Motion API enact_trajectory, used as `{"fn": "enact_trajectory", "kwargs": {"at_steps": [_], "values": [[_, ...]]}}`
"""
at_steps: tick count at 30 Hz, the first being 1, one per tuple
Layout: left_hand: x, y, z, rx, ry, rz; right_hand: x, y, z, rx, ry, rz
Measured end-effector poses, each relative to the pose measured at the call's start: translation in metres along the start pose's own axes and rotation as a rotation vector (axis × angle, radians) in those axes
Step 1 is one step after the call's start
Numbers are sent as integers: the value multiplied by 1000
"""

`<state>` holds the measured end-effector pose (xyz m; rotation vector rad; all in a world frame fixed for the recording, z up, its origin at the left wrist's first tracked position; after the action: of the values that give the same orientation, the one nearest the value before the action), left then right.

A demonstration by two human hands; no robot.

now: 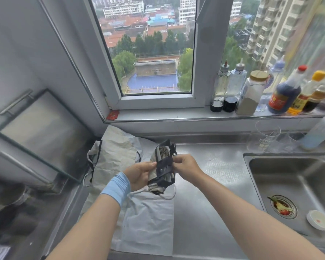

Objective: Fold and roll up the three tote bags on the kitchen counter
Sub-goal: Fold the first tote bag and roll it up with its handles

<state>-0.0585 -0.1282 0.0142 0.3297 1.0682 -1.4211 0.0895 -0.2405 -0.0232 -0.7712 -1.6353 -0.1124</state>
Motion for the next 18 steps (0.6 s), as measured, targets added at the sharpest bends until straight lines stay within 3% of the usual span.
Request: {"fn": "enact_trajectory", "kwargs": {"at_steps": [7,18], "values": [[-30,-23,-19,134,60,-7,59,-17,7,-9,-8,-5],[-49,-32,-45,207,165,-61,80,-1,17,269,-265,169]]}}
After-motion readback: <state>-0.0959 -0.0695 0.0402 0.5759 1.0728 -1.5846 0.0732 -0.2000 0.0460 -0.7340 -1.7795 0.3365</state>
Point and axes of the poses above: each hand's wrist, its own y-axis towards the middle knuckle, its own z-axis out of the palm, x = y × z, the point moved 1 cm from there along y, towards the middle knuckle, and after that the axes turned 5 degrees about z, right-handed, at the moved point
